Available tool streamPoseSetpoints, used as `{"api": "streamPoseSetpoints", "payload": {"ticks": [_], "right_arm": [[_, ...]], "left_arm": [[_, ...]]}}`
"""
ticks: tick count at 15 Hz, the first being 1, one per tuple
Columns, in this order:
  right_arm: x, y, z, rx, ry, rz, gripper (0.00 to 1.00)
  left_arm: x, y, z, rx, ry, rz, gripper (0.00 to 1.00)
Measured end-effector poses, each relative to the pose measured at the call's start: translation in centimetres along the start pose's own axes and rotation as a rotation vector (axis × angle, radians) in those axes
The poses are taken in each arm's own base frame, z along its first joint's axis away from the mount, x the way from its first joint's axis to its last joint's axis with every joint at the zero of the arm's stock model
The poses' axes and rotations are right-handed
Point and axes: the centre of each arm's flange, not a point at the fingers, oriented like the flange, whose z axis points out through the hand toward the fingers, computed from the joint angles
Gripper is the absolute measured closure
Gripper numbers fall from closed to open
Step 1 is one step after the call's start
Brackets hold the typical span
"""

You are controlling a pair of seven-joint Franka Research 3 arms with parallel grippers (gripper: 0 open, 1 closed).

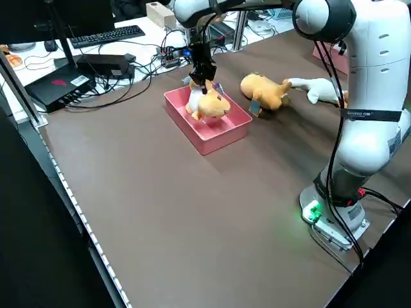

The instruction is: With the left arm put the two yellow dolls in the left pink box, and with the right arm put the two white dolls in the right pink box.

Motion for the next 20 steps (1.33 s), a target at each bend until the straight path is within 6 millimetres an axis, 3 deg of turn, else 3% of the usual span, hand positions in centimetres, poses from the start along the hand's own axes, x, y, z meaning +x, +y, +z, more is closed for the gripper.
{"api": "streamPoseSetpoints", "payload": {"ticks": [1, 2, 6, 9, 13, 14, 16, 20], "right_arm": [[0.4, -4.2, 0.9, 0.009, 0.058, -0.071, 0.00], [0.6, -6.0, 1.8, 0.014, 0.082, -0.101, 0.00], [0.8, -10.4, 6.7, 0.020, 0.084, -0.163, 0.00], [0.7, -12.7, 9.2, 0.030, 0.100, -0.141, 0.00], [0.6, -14.0, 11.4, 0.038, 0.112, -0.115, 0.01], [0.7, -14.0, 11.5, 0.039, 0.113, -0.103, 0.07], [0.7, -13.9, 11.7, 0.039, 0.110, -0.068, 0.28], [0.5, -14.7, 11.6, 0.044, 0.110, -0.017, 0.64]], "left_arm": [[0.3, 0.0, -0.1, -0.003, 0.018, -0.006, 0.88], [0.5, 0.1, 0.0, -0.004, 0.027, -0.007, 0.88], [1.8, 0.3, 1.1, -0.009, 0.062, -0.005, 0.84], [2.3, 0.4, 1.3, -0.012, 0.082, -0.004, 0.61], [2.2, 0.1, -0.1, -0.016, 0.109, -0.010, 0.22], [2.0, 0.2, -0.9, -0.017, 0.123, -0.009, 0.14], [1.0, 0.5, -3.2, -0.020, 0.161, -0.002, 0.12], [-2.4, 4.0, -7.7, -0.016, 0.198, -0.041, 0.12]]}}
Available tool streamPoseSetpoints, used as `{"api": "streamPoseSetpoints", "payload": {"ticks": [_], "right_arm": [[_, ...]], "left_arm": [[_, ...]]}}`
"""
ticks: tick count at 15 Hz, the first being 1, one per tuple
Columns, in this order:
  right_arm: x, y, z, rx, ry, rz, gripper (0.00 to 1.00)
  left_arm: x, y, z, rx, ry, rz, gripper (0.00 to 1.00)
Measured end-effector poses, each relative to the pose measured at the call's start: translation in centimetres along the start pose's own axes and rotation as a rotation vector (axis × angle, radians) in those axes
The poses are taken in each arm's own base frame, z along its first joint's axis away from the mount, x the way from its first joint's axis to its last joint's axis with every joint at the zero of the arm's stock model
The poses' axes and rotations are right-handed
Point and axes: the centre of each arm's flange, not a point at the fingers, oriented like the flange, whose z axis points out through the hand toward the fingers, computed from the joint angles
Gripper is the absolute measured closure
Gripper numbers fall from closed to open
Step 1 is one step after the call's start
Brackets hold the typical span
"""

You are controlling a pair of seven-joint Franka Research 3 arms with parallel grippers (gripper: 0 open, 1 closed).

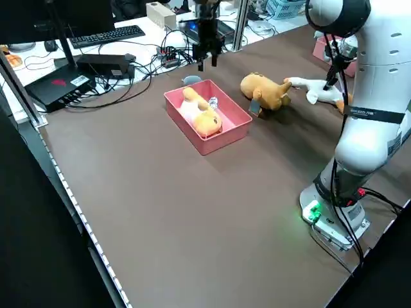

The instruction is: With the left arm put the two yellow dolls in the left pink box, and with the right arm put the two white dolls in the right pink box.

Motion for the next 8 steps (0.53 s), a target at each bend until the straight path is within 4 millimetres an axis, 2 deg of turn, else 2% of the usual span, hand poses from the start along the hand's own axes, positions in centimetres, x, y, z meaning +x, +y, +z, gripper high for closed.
{"api": "streamPoseSetpoints", "payload": {"ticks": [2, 3, 4, 5, 6, 8], "right_arm": [[0.2, 0.1, -0.2, 0.000, 0.003, 0.044, 0.81], [0.3, 0.2, -0.5, 0.001, 0.007, 0.088, 0.86], [0.5, 0.4, -1.2, -0.004, 0.003, 0.132, 0.86], [1.0, 3.0, -4.5, -0.035, -0.044, 0.226, 0.86], [1.6, 5.6, -7.0, -0.048, -0.062, 0.278, 0.86], [2.0, 12.2, -12.5, -0.062, -0.078, 0.368, 0.86]], "left_arm": [[-1.0, 2.8, -0.9, -0.005, 0.009, -0.030, 0.13], [-1.3, 4.3, -1.0, -0.008, 0.009, -0.049, 0.13], [-1.8, 5.7, -0.9, -0.008, 0.005, -0.066, 0.13], [-2.5, 8.2, -0.3, -0.008, -0.008, -0.098, 0.13], [-2.8, 9.4, 0.1, -0.011, -0.017, -0.107, 0.13], [-3.5, 12.0, 1.0, -0.036, -0.047, -0.128, 0.13]]}}
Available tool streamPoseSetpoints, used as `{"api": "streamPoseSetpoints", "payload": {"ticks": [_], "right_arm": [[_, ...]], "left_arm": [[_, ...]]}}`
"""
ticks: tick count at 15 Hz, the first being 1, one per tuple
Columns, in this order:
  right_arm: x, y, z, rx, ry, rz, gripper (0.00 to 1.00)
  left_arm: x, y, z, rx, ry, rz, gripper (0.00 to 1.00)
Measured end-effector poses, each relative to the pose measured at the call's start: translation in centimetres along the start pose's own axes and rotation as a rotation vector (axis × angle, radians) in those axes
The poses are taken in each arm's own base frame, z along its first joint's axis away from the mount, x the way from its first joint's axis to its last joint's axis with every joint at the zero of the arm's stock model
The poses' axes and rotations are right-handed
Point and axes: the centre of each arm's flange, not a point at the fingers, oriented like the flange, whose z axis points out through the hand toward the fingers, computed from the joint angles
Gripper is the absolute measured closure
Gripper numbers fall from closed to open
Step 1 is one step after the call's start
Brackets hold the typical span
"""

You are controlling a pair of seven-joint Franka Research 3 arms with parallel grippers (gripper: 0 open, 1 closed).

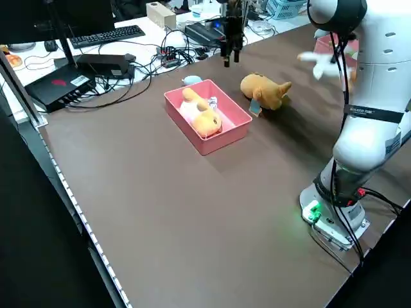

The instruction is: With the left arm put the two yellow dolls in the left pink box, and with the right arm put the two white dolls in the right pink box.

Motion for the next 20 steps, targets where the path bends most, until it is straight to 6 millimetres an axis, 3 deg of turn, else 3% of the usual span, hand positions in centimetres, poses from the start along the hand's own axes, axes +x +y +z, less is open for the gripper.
{"api": "streamPoseSetpoints", "payload": {"ticks": [2, 4, 7, 9, 16, 17, 19, 20], "right_arm": [[1.8, 7.1, -3.9, -0.003, 0.000, 0.026, 0.89], [3.1, 14.6, -5.6, -0.005, 0.005, -0.001, 0.90], [3.7, 25.3, -4.7, -0.011, -0.020, -0.049, 0.90], [2.9, 30.1, -3.4, -0.009, -0.050, -0.070, 0.91], [0.5, 38.6, -0.5, 0.015, -0.111, -0.097, 0.91], [0.3, 39.2, 0.2, 0.033, -0.120, -0.079, 0.91], [0.1, 39.7, 2.4, 0.080, -0.148, -0.049, 0.91], [0.1, 39.7, 5.0, 0.099, -0.179, -0.043, 0.91]], "left_arm": [[-0.6, 2.4, 1.0, -0.042, -0.026, -0.008, 0.13], [-1.3, 4.9, 2.2, -0.056, -0.024, 0.015, 0.13], [-1.8, 8.0, 4.1, -0.068, -0.006, 0.054, 0.13], [-2.2, 9.7, 4.9, -0.075, 0.006, 0.076, 0.13], [-3.6, 12.5, 7.3, -0.083, -0.038, 0.108, 0.11], [-3.8, 12.8, 7.7, -0.079, -0.043, 0.113, 0.05], [-4.0, 13.5, 8.2, -0.079, -0.042, 0.122, 0.01], [-4.2, 14.0, 8.6, -0.081, -0.038, 0.129, 0.01]]}}
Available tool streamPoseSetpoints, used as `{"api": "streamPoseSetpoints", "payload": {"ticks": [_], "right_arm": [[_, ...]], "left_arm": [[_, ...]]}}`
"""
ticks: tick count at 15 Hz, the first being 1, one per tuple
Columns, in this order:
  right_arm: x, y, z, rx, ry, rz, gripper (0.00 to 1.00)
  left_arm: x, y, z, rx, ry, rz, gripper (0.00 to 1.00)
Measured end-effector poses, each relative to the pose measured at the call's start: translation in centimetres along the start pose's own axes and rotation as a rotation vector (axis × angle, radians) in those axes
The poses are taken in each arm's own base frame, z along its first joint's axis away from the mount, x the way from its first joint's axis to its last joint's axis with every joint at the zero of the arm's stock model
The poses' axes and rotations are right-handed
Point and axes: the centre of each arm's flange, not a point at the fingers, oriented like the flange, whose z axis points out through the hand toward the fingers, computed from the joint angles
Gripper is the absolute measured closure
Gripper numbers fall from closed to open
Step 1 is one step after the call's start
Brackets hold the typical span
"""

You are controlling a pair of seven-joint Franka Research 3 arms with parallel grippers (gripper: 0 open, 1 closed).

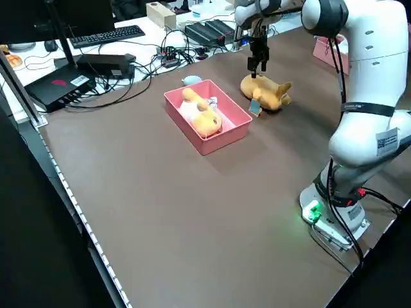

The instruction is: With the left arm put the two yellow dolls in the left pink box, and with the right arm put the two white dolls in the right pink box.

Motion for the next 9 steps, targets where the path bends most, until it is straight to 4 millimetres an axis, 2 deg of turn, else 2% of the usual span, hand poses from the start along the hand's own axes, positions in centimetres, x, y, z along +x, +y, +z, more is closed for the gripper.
{"api": "streamPoseSetpoints", "payload": {"ticks": [4, 9], "right_arm": [[1.4, 0.9, 3.5, -0.010, 0.021, 0.002, 0.91], [2.2, 2.4, 4.9, -0.012, 0.026, -0.050, 0.88]], "left_arm": [[0.3, 0.7, 1.8, -0.003, 0.000, 0.010, 0.01], [0.7, 1.1, 4.2, 0.005, -0.021, 0.012, 0.01]]}}
